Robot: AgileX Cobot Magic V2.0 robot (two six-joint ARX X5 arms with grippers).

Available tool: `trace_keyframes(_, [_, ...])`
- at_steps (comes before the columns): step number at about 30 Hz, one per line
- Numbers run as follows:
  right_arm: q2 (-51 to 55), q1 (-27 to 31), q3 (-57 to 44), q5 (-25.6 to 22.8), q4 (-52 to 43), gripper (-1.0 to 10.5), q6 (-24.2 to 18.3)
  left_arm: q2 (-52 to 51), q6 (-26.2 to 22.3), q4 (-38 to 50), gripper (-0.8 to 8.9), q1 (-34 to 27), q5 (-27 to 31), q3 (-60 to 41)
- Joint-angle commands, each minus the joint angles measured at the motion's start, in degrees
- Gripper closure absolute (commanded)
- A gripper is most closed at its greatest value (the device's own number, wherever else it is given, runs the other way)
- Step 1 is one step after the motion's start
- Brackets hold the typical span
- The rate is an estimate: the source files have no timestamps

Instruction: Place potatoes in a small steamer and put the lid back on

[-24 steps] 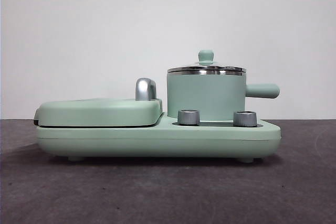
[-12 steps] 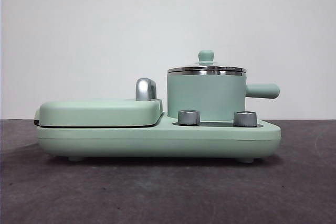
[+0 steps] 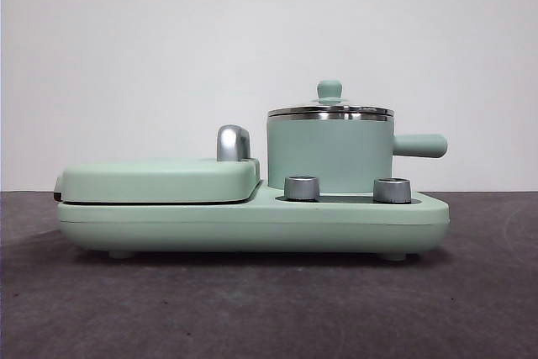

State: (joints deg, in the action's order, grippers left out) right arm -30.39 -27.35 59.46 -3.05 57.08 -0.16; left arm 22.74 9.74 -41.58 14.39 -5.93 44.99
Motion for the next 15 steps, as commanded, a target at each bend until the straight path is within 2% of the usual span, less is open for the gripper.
trace_keyframes(1, [-0.1,-0.3,0.4,0.0,-1.4,9.3,0.1,0.0,0.0,0.6,8.07,0.1,0.0,0.6])
trace_keyframes(9, [-0.1,-0.3,0.4,0.0,-1.6,9.3,0.1,-0.1,0.0,0.7,8.07,0.1,0.0,0.6])
trace_keyframes(11, [-0.1,-0.3,0.4,0.0,-1.6,9.3,0.1,-0.9,-5.3,0.8,8.07,0.0,0.2,0.1])
trace_keyframes(15, [-0.1,-0.3,0.4,0.0,-1.6,9.3,0.1,-5.9,-7.6,10.2,8.07,-4.1,0.4,-9.1])
